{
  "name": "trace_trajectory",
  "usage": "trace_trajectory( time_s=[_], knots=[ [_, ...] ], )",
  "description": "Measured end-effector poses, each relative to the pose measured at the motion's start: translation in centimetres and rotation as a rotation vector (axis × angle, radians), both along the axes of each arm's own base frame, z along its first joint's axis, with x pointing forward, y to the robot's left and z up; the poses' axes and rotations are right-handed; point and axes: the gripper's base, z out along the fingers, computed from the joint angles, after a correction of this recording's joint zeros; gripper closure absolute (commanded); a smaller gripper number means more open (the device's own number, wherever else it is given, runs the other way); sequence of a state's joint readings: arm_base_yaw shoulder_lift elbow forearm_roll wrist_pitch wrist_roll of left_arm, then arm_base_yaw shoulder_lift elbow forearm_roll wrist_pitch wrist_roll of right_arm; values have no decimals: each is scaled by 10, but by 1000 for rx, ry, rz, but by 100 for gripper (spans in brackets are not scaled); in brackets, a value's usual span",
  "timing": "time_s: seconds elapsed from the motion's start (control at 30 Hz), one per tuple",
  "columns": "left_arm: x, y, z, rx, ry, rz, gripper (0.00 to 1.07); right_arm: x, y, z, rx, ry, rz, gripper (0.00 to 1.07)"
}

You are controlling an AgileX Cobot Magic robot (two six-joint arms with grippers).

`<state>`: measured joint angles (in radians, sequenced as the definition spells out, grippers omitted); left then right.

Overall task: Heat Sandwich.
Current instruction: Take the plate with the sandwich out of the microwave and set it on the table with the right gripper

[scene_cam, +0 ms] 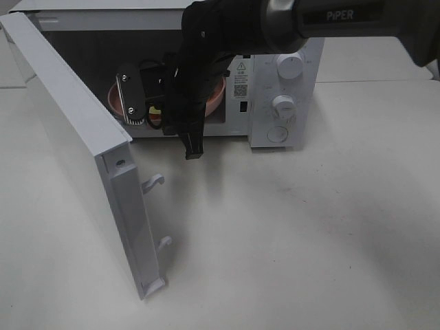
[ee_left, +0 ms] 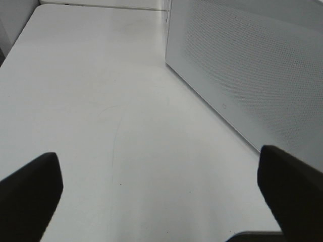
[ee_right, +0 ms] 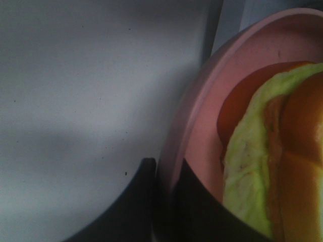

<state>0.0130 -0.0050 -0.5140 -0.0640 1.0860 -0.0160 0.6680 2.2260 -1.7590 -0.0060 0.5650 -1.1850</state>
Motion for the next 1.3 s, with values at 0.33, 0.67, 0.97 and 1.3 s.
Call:
trace_trajectory(
  time_s=[0.33,0.67,0.97,1.3],
  knots=[
    [0,0,0,0,0,0,9,-19,-12,5,4,-10,54,107],
    [0,0,0,0,0,0,9,-40,-21,14,58,-2,77,107],
    [0,0,0,0,0,0,9,-59,-31,23,82,10,136,107],
    [0,0,0,0,0,0,9,-77,-44,29,87,-2,171,107]
  ],
)
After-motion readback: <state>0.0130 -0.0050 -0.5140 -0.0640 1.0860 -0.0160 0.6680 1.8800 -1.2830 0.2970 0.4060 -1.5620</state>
